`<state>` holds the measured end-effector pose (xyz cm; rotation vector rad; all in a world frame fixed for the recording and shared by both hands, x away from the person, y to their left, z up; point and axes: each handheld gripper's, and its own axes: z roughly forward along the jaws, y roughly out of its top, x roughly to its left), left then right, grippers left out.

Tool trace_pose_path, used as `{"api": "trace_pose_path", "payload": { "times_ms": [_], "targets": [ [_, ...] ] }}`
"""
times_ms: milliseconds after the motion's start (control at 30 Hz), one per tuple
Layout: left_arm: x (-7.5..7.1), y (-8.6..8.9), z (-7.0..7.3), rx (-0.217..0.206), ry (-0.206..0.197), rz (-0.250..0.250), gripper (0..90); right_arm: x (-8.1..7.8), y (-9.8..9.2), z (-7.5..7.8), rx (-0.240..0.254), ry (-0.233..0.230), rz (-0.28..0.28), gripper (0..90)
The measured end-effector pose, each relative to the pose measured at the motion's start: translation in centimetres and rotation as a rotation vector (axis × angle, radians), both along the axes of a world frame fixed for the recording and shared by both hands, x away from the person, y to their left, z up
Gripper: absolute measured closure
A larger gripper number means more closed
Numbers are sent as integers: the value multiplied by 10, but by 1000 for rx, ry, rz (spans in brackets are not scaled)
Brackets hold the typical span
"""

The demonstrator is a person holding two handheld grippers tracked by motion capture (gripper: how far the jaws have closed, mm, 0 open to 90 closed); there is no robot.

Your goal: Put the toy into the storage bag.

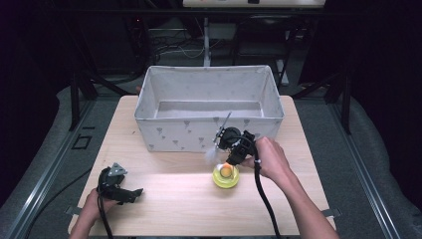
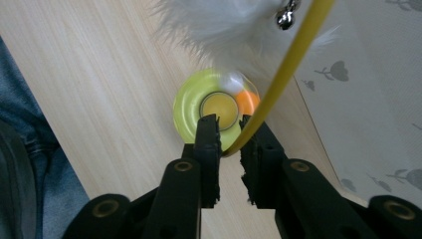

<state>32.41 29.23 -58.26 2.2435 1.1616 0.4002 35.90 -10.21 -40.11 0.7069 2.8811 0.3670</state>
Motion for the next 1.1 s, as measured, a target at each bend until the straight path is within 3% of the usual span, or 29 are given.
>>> {"api": "trace_pose_path", "payload": {
  "times_ms": [233,833,1100],
  "targets": [
    [0,0,0,0,0,0,0,1,1,1,0,11,18,877],
    [0,0,0,0,0,-1,0,0,4,6,26,5,22,881],
    [0,0,0,-3,-2,1,0,-2,1,17,43,-7,17,881]
  ]
}}
